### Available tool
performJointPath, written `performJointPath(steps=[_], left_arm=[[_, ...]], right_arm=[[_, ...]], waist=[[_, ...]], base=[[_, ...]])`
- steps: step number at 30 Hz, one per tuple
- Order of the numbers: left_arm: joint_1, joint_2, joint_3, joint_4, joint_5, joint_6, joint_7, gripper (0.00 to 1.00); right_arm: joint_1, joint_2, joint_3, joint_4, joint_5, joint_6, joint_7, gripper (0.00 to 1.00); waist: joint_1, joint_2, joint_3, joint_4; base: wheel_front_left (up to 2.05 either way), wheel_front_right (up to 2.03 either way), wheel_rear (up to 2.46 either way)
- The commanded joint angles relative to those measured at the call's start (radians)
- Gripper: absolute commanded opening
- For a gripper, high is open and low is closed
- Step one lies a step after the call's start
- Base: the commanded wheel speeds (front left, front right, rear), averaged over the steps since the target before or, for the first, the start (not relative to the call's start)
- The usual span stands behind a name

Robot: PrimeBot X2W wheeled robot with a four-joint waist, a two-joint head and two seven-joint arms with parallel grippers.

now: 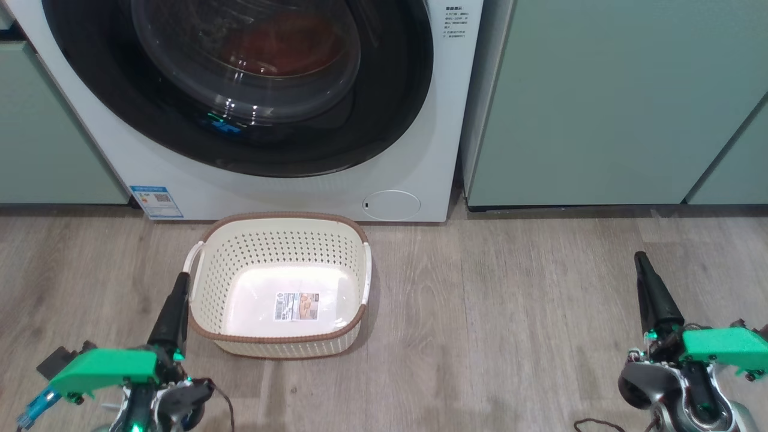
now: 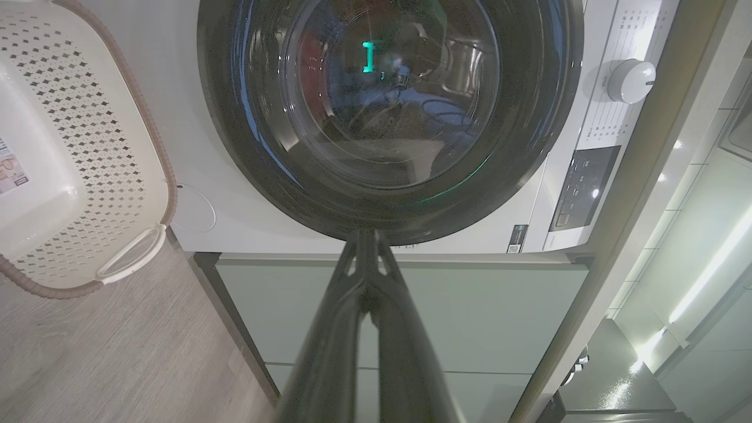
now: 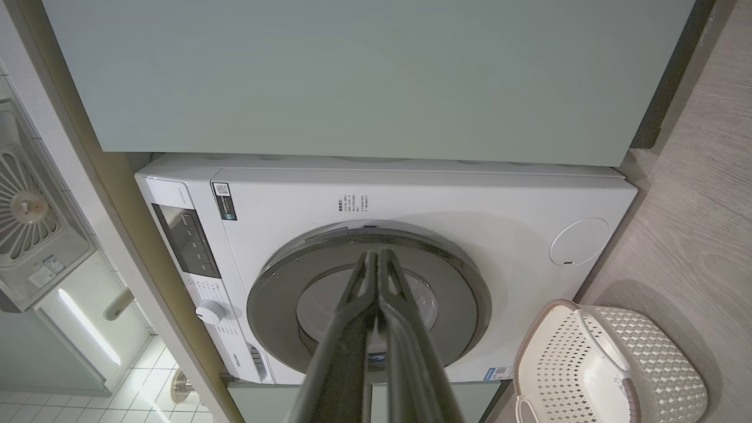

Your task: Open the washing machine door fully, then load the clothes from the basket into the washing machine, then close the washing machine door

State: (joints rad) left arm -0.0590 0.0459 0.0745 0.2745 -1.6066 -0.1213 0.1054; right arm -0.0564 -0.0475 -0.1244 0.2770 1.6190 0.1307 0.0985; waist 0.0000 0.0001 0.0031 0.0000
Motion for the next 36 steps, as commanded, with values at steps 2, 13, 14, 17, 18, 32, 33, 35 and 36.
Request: performJointPath(steps=[2,13,14,17,18,32,33,35,36], left_arm=[[-0.049,0.006,0.037,-0.029,-0.004,-0.009,0.006,0.0],[-0.049,0.006,0.038,-0.029,-0.003,-0.009,0.007,0.0],[-0.049,0.006,0.038,-0.029,-0.003,-0.009,0.007,0.0],[-0.049,0.006,0.038,-0.029,-0.003,-0.009,0.007,0.0],[-0.049,0.006,0.038,-0.029,-0.003,-0.009,0.007,0.0],[-0.049,0.006,0.039,-0.029,-0.003,-0.009,0.007,0.0],[-0.049,0.006,0.039,-0.029,-0.003,-0.009,0.007,0.0],[-0.049,0.005,0.039,-0.029,-0.002,-0.009,0.007,0.0],[-0.049,0.005,0.039,-0.029,-0.002,-0.009,0.007,0.0]], right_arm=[[-0.051,-0.009,0.018,-0.033,-0.004,0.0,0.009,0.0],[-0.051,-0.008,0.017,-0.033,-0.005,0.0,0.01,0.0],[-0.051,-0.008,0.017,-0.033,-0.005,0.0,0.01,0.0],[-0.051,-0.008,0.016,-0.033,-0.006,0.0,0.01,0.0],[-0.051,-0.008,0.016,-0.033,-0.006,0.0,0.01,0.0],[-0.051,-0.007,0.015,-0.032,-0.007,0.0,0.011,0.0],[-0.051,-0.006,0.015,-0.032,-0.007,0.0,0.011,0.0],[-0.051,-0.006,0.015,-0.032,-0.007,0.0,0.011,0.0],[-0.051,-0.006,0.015,-0.032,-0.007,0.0,0.011,0.0]], waist=[[0.0,-0.0001,0.0,0.0],[0.0,-0.0001,0.0,0.0],[0.0,-0.0001,0.0,0.0],[0.0,-0.0001,0.0,0.0],[0.0,-0.0001,0.0,0.0],[0.0,-0.0001,0.0,0.0],[0.0,-0.0001,0.0,0.0],[0.0,-0.0001,0.0,0.0],[0.0,-0.0001,0.0,0.0]], base=[[0.0,0.0,0.0],[0.0,0.0,0.0],[0.0,0.0,0.0],[0.0,0.0,0.0],[0.0,0.0,0.0],[0.0,0.0,0.0],[0.0,0.0,0.0],[0.0,0.0,0.0],[0.0,0.0,0.0]])
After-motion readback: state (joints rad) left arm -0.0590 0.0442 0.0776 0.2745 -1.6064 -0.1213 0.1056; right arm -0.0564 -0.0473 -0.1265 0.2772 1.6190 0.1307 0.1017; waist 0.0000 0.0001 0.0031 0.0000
